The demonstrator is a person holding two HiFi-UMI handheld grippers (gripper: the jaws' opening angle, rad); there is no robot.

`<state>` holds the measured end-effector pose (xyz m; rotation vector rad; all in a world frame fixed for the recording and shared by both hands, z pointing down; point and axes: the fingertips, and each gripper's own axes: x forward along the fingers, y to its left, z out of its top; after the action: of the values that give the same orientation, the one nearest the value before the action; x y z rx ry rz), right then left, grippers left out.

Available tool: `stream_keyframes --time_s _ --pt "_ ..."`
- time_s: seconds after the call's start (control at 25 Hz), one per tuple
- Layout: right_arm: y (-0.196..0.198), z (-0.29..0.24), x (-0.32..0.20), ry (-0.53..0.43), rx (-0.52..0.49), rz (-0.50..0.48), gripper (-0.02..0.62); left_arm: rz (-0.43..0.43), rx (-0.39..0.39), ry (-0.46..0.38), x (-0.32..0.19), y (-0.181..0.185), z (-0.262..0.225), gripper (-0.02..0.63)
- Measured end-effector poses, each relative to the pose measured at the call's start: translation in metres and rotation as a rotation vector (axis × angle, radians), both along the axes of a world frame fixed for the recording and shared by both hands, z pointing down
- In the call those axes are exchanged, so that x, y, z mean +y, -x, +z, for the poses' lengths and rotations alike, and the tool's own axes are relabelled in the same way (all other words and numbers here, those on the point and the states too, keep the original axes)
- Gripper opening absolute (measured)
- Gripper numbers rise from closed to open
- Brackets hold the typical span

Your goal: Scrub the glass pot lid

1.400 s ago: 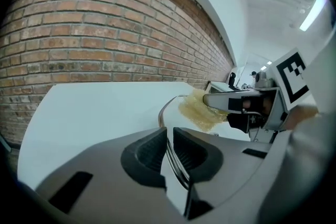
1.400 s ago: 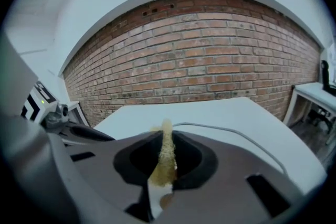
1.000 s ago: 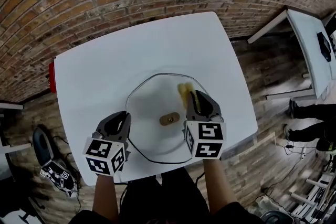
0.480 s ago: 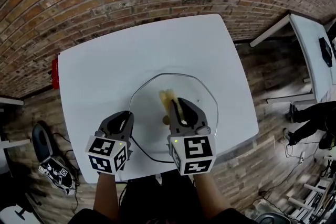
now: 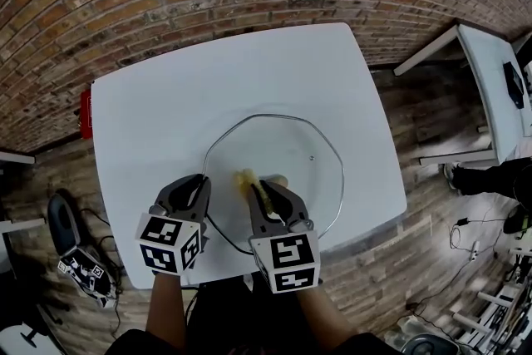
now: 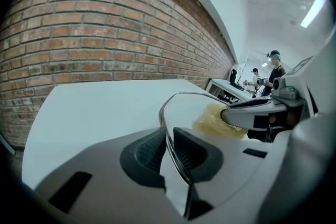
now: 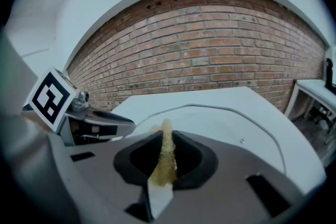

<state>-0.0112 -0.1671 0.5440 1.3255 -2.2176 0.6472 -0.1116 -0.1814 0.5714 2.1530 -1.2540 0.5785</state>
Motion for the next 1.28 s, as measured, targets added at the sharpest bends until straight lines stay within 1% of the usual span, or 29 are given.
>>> stream_keyframes --time_s 0.16,0.36,0.48,0.56,0.6,0.68,0.76,0.88,1.0,1.04,1.12,1.2,1.28 --pt "-0.045 0.007 -0.010 0.019 0.084 0.091 0.057 -0.001 -0.011 -0.004 -0.001 -0.001 -0.001 0.044" --pt "-0.120 0.010 -0.017 0.033 0.187 0.247 0.057 0.000 -0.024 -0.005 0.000 -0.001 -0.001 0.044" --pt "-0.160 0.006 -0.017 0.027 0.210 0.335 0.057 -0.004 -0.030 -0.010 -0.001 -0.003 -0.002 0.044" --pt "-0.171 0.000 -0.018 0.018 0.196 0.368 0.057 -0.002 -0.035 -0.012 -0.001 -0.004 -0.002 0.044" --pt "-0.169 -0.004 -0.018 0.008 0.185 0.367 0.057 0.000 -0.038 -0.011 0.000 -0.005 -0.002 0.044" --pt "-0.149 -0.014 -0.017 -0.012 0.151 0.324 0.057 0.003 -0.040 -0.009 0.000 -0.006 -0.001 0.044" --pt "-0.109 -0.019 -0.009 -0.014 0.096 0.235 0.057 0.002 -0.040 -0.007 0.000 -0.005 -0.001 0.044" --pt "-0.037 -0.017 0.018 0.019 0.018 0.082 0.057 0.000 -0.040 -0.006 0.000 -0.003 -0.001 0.044" --pt "0.012 -0.008 0.043 0.063 -0.019 -0.025 0.057 0.002 -0.039 -0.004 0.000 -0.004 -0.001 0.044" --pt "0.020 -0.005 0.048 0.068 -0.020 -0.048 0.057 0.003 -0.040 -0.004 0.000 -0.004 -0.001 0.044" --pt "0.024 -0.001 0.051 0.066 -0.003 -0.070 0.057 0.003 -0.041 -0.005 -0.001 -0.004 -0.002 0.044" --pt "0.013 0.004 0.047 0.075 0.017 -0.060 0.057 0.001 -0.040 -0.005 -0.001 -0.003 -0.001 0.044" --pt "-0.008 0.008 0.041 0.082 0.042 -0.022 0.057 0.002 -0.041 -0.005 -0.001 -0.003 -0.001 0.044"
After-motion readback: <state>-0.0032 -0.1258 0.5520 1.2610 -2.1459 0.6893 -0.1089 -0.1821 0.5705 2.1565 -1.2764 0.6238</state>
